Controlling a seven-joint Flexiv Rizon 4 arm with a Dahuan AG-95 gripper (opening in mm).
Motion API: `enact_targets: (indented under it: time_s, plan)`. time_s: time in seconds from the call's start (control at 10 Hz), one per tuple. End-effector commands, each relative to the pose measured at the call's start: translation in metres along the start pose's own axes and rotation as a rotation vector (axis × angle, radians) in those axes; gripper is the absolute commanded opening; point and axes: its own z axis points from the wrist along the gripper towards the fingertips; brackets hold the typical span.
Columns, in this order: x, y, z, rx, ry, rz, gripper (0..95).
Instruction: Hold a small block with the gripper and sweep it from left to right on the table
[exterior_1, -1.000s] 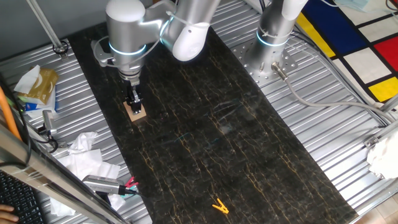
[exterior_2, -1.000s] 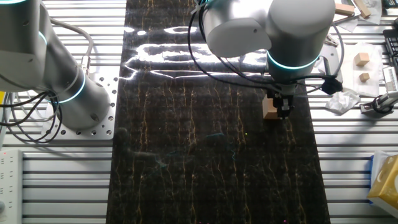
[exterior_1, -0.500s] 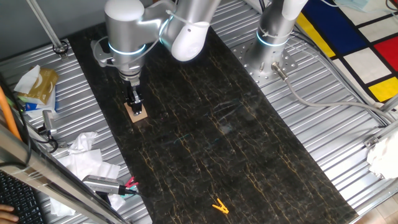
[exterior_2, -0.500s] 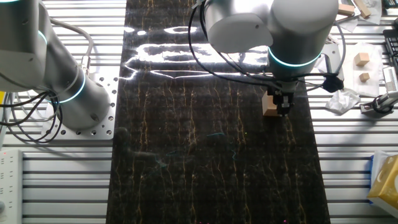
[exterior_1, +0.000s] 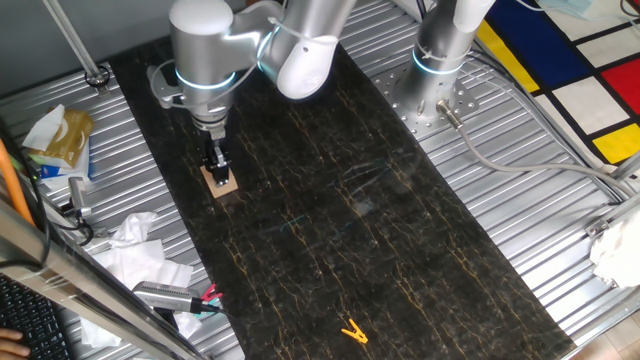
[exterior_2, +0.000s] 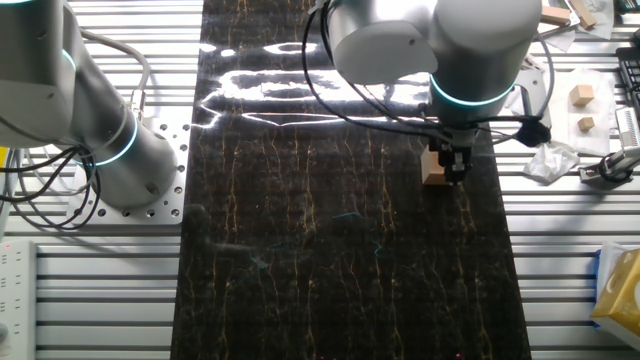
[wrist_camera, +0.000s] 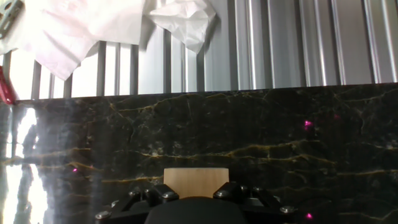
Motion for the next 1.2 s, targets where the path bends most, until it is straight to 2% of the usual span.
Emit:
enact_targets:
  time_s: [0.1, 1.2]
  plan:
    - [0.000, 0.001, 0.001, -0.001, -0.002, 0.007, 0.0]
    - [0.001, 0.015, 0.003, -0.002, -0.003, 0.019, 0.0]
